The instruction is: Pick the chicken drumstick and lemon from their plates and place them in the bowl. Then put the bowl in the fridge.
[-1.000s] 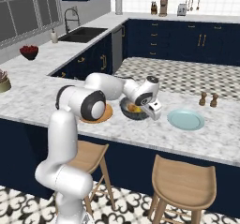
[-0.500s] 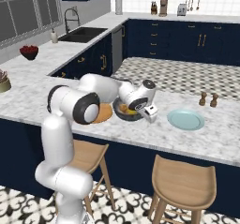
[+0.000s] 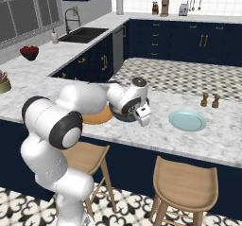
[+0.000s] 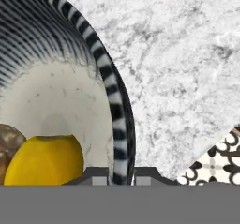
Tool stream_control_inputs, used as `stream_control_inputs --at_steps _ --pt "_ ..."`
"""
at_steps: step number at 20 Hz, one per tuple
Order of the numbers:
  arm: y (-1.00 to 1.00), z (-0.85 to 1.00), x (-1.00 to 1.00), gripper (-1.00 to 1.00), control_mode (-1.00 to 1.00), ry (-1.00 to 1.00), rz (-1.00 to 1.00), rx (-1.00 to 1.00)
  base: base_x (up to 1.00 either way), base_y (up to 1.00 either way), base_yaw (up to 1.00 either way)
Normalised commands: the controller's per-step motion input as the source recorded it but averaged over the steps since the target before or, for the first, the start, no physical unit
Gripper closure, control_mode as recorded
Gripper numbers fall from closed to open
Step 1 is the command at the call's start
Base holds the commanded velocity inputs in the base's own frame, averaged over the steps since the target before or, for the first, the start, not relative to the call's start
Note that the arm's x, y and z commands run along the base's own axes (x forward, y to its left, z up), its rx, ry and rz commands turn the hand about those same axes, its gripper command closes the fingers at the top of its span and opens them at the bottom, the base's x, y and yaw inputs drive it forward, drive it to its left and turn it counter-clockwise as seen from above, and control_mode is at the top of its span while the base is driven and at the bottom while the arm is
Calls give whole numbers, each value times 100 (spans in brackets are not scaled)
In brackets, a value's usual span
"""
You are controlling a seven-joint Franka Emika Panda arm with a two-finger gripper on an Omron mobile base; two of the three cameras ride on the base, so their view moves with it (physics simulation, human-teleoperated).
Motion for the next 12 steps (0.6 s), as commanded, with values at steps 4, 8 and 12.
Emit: stream_control_inputs --at_steps 4,8,12 --pt "19 99 -67 100 -100 8 -17 8 0 0 0" --pt "62 60 -42 100 -100 1 -48 0 0 0 0" --pt "63 45 -42 100 -100 -14 -59 0 0 0 0"
